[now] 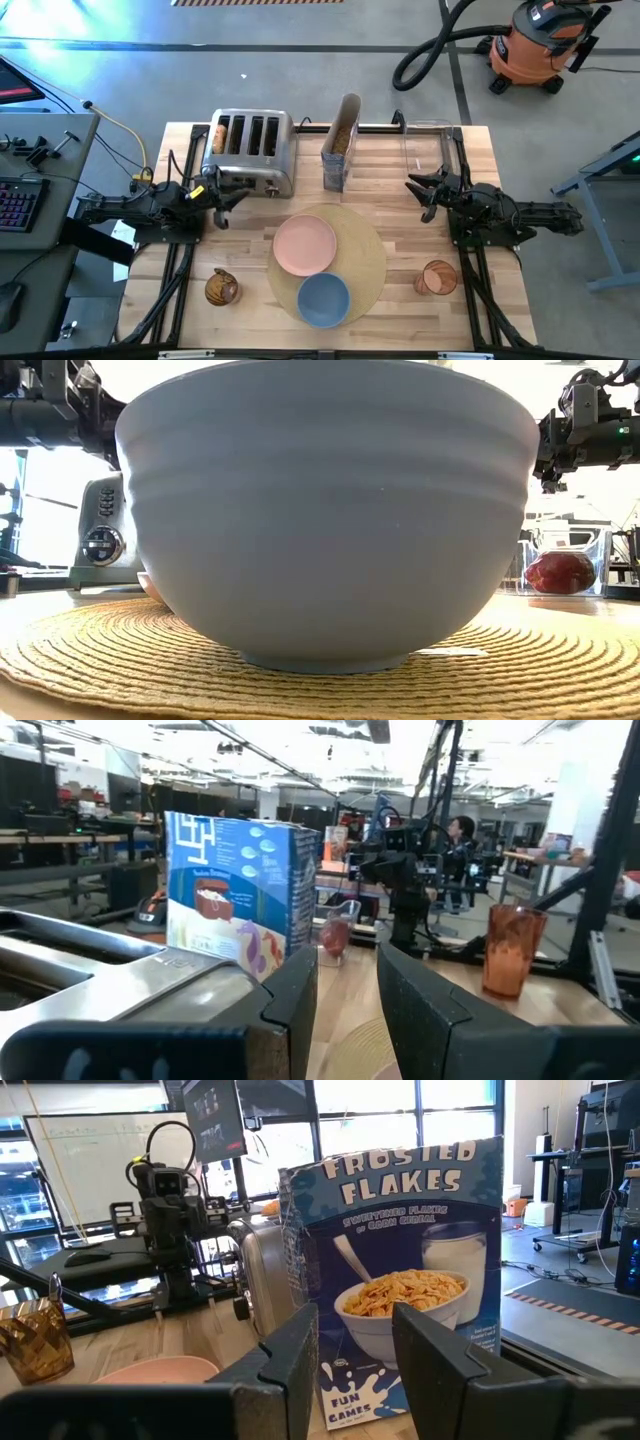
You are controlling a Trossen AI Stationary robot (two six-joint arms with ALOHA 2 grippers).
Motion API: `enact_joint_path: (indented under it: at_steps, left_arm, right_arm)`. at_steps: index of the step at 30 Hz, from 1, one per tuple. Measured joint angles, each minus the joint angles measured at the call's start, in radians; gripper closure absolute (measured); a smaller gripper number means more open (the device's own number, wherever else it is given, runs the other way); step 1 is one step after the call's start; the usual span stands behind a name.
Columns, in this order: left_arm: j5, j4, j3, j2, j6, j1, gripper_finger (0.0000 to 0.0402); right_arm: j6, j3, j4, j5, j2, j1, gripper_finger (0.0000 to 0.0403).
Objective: Arrange a breakfast setting
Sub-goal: Put the toasted bagel on the pink plate
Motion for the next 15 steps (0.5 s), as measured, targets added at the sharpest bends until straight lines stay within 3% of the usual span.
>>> enact_joint_path:
  at_steps: [15]
  left_arm:
    - [-0.015, -0.009, -0.001, 0.000, 0.076, 0.000, 0.0302]
  right_arm:
    - [0.000, 0.000, 0.000, 0.000, 0.000, 0.000, 0.0286]
